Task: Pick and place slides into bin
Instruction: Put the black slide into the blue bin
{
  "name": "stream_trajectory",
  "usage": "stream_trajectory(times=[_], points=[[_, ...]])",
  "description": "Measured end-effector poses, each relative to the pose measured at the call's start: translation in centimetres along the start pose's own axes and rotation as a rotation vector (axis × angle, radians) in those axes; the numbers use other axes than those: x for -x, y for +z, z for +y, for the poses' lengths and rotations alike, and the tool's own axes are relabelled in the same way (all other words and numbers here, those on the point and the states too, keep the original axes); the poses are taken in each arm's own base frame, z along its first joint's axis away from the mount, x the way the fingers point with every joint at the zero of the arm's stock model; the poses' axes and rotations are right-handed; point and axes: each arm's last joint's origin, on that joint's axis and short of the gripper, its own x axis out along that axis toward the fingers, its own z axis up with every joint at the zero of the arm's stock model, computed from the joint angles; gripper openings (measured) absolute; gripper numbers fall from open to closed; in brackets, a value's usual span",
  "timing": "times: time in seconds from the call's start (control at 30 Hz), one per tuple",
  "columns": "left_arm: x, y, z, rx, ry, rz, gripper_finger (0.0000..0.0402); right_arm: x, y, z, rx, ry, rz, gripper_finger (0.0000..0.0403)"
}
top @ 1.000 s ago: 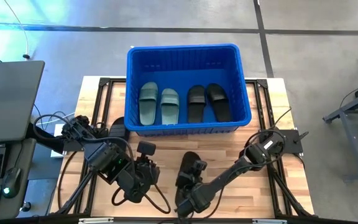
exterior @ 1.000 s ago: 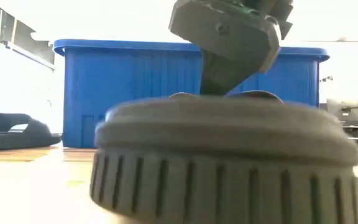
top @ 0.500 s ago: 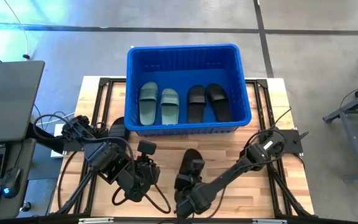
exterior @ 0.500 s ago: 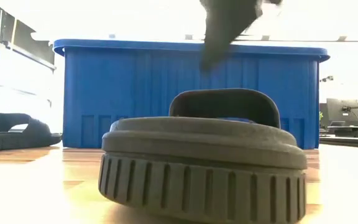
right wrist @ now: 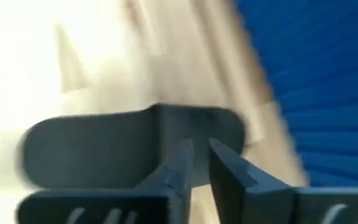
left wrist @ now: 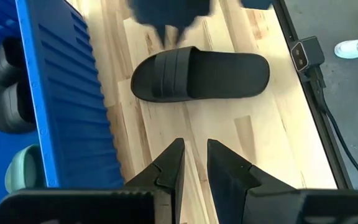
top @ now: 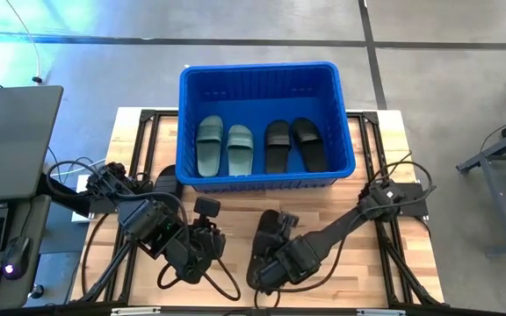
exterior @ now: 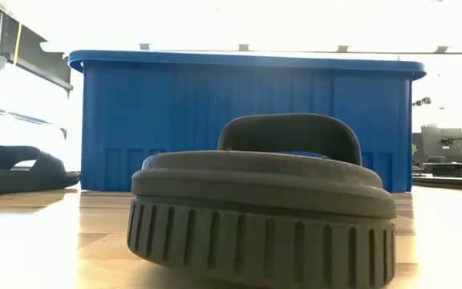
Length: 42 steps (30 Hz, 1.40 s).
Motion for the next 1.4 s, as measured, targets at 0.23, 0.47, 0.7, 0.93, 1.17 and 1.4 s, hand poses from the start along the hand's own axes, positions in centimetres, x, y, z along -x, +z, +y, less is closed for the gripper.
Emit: stream_trajectory(times=[0.23, 0.47, 0.7, 0.93, 1.17, 1.4], points=[[0.0, 0.0, 0.0, 0.0, 0.003, -0.001, 0.0058, -2.4, -0.7, 3.1, 0.136, 0.051, -0.001, 0.0122], [0.0, 0.0, 0.0, 0.0, 0.003, -0.001, 0.0058, -6.0, -1.4, 4.6, 0.169, -0.026, 0.038, 0.0196], [0.0, 0.0, 0.0, 0.0, 0.003, -0.001, 0.0058, -8.8, -1.6, 4.7, 0.17, -0.127, 0.056, 0.0238], [0.0, 0.0, 0.0, 0.0, 0.003, -0.001, 0.0058, -12.2, -1.1, 3.4, 0.128, -0.228, 0.135, 0.0235], [0.0, 0.0, 0.0, 0.0, 0.001, -0.001, 0.0058, -13.7, -0.9, 1.8, 0.075, -0.256, 0.263, 0.0204], [0.0, 0.0, 0.0, 0.001, -0.002, -0.001, 0.0058, -12.6, -1.7, 2.5, 0.175, -0.252, 0.267, 0.0074]])
